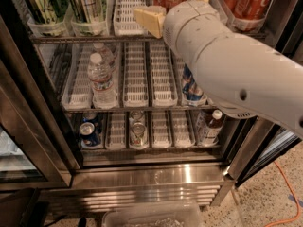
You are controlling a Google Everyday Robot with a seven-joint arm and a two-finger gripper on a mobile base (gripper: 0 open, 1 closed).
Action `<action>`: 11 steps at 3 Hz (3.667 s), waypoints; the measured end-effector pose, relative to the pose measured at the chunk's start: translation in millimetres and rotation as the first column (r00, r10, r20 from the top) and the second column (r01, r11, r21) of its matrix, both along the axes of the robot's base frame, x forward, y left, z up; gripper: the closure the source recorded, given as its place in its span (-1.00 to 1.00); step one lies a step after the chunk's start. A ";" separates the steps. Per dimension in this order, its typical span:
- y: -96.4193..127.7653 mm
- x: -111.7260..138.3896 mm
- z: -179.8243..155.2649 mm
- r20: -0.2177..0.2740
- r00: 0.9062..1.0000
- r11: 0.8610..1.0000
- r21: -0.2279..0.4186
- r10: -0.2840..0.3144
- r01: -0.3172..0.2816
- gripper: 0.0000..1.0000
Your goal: Pick coke can from top shelf of fridge
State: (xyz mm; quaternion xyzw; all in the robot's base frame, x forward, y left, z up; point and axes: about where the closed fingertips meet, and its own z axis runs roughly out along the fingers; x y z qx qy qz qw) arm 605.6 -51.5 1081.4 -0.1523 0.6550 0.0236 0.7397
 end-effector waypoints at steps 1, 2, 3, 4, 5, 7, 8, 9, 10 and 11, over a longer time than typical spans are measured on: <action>3.8 8.6 4.8 0.009 1.000 1.000 0.002 -0.020 0.020 -0.72; -0.1 15.5 9.3 0.015 0.999 0.999 0.006 -0.053 0.053 -0.64; -9.0 21.8 12.5 0.010 0.996 0.996 0.016 -0.087 0.087 -0.26; -14.4 25.5 15.1 0.004 0.994 0.994 0.027 -0.107 0.107 0.20; -17.6 27.8 14.3 -0.007 0.993 0.992 0.038 -0.119 0.119 0.67; -17.6 27.8 14.3 -0.007 0.993 0.992 0.038 -0.119 0.119 1.00; -16.8 19.2 29.8 0.020 0.994 0.993 0.062 -0.104 0.103 1.00; -9.8 4.5 53.7 0.065 0.995 0.993 0.096 -0.070 0.064 1.00; -11.0 -6.7 68.0 0.096 0.994 0.992 0.117 -0.060 0.049 1.00; -25.3 -18.5 73.7 0.103 0.992 0.990 0.122 -0.078 0.066 1.00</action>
Offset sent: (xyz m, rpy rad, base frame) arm 0.0292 -0.0035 0.0142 0.0102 -0.0100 -0.0974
